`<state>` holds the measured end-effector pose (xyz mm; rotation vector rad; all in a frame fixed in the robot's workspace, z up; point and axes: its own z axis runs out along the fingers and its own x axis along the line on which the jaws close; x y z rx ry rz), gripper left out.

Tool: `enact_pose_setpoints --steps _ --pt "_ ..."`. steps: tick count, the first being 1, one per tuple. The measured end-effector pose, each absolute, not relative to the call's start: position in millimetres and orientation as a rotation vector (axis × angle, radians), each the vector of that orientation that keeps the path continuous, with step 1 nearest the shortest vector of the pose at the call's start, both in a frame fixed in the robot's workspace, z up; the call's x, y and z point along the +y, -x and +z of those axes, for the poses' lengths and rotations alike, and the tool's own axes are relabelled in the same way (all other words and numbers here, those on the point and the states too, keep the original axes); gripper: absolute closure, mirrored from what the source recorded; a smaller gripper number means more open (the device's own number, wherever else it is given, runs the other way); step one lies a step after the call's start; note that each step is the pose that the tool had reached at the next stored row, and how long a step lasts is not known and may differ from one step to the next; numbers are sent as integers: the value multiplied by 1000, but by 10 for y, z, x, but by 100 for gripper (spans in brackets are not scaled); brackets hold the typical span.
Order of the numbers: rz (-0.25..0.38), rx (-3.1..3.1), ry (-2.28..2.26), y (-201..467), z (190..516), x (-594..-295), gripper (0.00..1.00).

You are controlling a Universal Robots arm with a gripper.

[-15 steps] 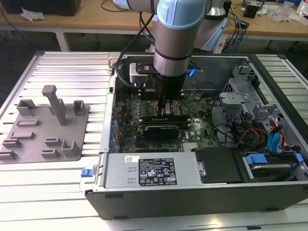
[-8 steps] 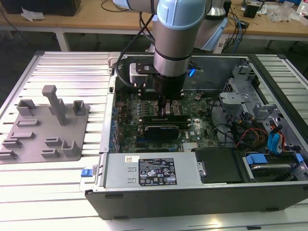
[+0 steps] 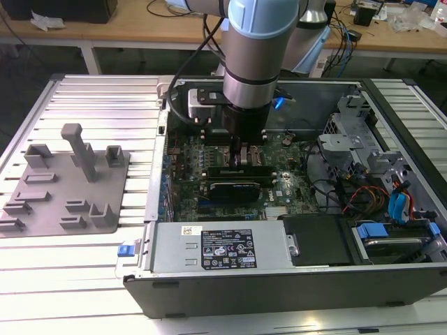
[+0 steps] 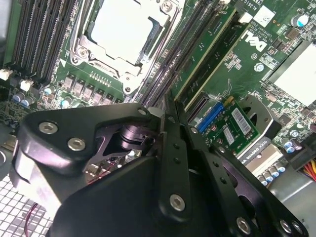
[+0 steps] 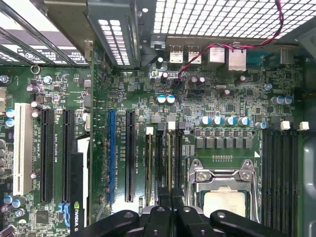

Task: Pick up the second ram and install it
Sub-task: 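Insert the second ram into the second slot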

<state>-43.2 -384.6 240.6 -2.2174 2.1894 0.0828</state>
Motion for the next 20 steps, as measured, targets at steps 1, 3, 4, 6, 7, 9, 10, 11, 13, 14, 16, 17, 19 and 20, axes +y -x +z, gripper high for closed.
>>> enact_pose_setpoints --steps 1,3,4,6,7,9,10,11,13,14,16,17,19,20 --pt "83 2189 2217 432 2415 -3846 91" --pt "83 2190 2217 432 2416 -3845 91" --pt "83 2194 2212 432 2416 -3846 91" --pt "82 2217 2190 431 2414 -3846 91" --pt "82 2226 2179 430 2413 -3846 91" --pt "83 2233 2171 429 2412 -3846 91" --pt "83 2233 2171 429 2411 -3846 91" --pt "83 2229 2176 429 2409 -3844 91" --pt "83 2220 2185 430 2409 -3842 91" --pt "83 2217 2188 429 2408 -3841 91" --pt "83 2212 2193 429 2404 -3839 91" --pt "83 2212 2193 429 2401 -3837 91" --pt "83 2212 2193 429 2395 -3831 91" --pt "83 2212 2193 429 2394 -3827 91"
